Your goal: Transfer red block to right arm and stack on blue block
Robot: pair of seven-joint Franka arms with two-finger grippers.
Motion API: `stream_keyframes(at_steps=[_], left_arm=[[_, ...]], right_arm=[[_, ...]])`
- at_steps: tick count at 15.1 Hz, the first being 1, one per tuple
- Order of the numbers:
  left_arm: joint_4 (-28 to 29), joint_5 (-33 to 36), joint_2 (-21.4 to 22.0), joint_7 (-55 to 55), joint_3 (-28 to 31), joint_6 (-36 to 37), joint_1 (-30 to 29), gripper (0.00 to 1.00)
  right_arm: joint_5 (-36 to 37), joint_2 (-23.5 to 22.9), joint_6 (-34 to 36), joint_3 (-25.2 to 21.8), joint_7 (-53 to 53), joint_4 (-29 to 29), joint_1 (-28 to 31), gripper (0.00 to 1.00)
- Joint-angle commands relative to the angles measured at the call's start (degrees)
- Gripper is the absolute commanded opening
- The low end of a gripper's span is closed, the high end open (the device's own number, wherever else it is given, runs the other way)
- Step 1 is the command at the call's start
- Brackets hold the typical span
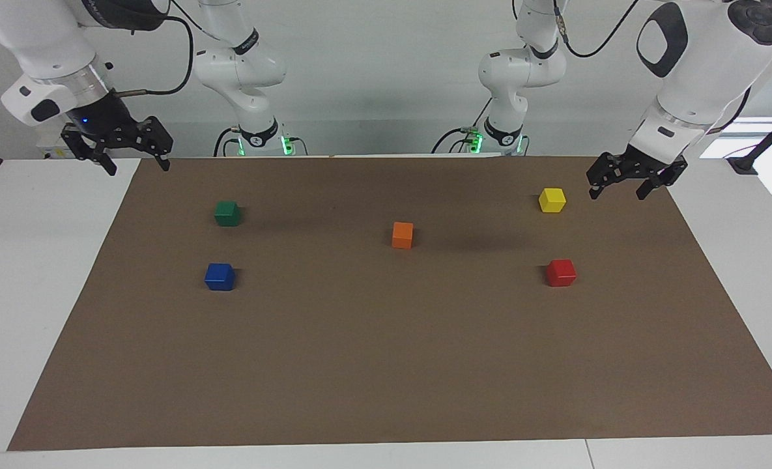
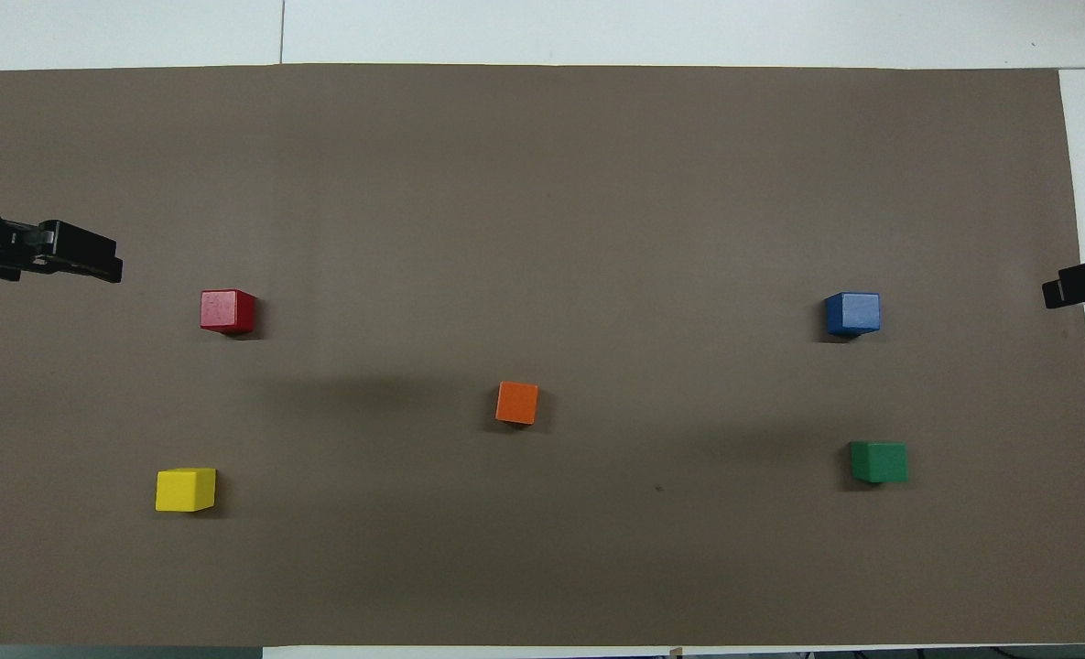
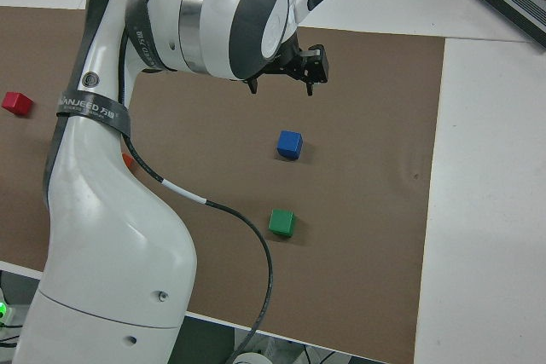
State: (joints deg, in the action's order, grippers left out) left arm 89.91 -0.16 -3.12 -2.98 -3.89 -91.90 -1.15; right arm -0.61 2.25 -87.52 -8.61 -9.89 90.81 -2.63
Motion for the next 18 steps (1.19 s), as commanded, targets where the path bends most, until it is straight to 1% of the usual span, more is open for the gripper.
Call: stream_keyframes(at_steps=[1, 7, 8, 10, 12, 13, 15, 16, 18], left_arm=[[-1.49, -0.63, -0.66, 0.52, -0.15, 1.02, -0.43, 1.0], [-1.4, -0.63, -0.75, 0.43, -0.32, 0.76, -1.22, 1.0], [-0.88, -0.63, -0.49, 0.78, -0.32, 0.85, -1.22, 1.0], [2.8, -0.63, 1.7, 0.87, 0.29, -0.63, -1.22, 1.0], [7.36, -0.46, 2.24, 3.05, 0.12, -6.85, -0.87, 1.0], [9.82, -0.46, 1.89, 3.16, 0.2, -9.24, -1.04, 1.0], [12.29, -0.19, 0.05, 3.16, 0.2, -13.11, -1.13, 1.0], [14.66, 0.16, -0.31, 3.33, 0.12, -15.65, -1.13, 1.0], [19.67, 0.16, -0.31, 3.16, 0.12, -21.97, -1.13, 1.0]], right_arm=[[0.97, 0.47, 1.03, 0.52, -0.57, -0.02, 0.69, 1.0], [0.97, 0.47, 1.03, 0.44, -0.66, -0.02, 0.78, 1.0], [0.97, 0.47, 1.03, 0.44, -0.66, -0.02, 0.78, 1.0], [0.97, 0.47, 1.03, 0.44, -0.66, -0.02, 0.78, 1.0], [0.97, 0.47, 1.03, 0.44, -0.66, -0.02, 0.78, 1.0], [0.97, 0.47, 1.03, 0.44, -0.66, -0.02, 0.78, 1.0], [0.97, 0.47, 1.03, 0.35, -0.75, 0.07, 0.78, 1.0], [0.88, 0.56, 1.03, 0.35, -0.84, 0.33, 0.78, 1.0], [-0.08, 1.96, 0.51, 0.35, -0.49, 3.04, 0.69, 1.0]])
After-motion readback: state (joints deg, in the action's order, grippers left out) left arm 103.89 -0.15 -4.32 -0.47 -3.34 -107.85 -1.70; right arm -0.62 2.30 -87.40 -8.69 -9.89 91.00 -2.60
